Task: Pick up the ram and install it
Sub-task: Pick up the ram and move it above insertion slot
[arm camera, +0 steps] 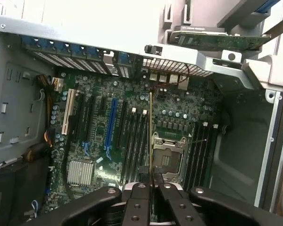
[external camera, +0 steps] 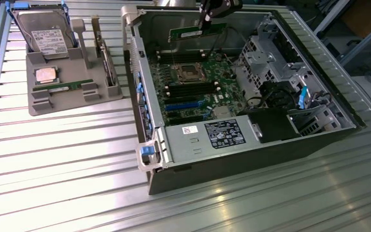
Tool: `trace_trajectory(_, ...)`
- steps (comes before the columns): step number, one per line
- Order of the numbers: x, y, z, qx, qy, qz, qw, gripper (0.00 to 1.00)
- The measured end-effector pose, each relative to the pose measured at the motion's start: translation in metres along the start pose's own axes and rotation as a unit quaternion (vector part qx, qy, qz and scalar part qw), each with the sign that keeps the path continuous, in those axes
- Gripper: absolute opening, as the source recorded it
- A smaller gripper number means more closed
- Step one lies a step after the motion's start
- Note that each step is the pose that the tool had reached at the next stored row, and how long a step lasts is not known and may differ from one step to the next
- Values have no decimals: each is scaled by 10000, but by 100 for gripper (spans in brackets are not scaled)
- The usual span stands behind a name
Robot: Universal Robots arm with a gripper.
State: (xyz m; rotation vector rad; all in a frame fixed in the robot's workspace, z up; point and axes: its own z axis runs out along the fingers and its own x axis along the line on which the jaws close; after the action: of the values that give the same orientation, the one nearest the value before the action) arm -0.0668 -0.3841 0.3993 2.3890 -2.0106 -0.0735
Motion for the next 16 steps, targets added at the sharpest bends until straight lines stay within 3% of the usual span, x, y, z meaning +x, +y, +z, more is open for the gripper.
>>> trace_trajectory(16, 60, -347, -17, 0, 0, 0, 10000, 13)
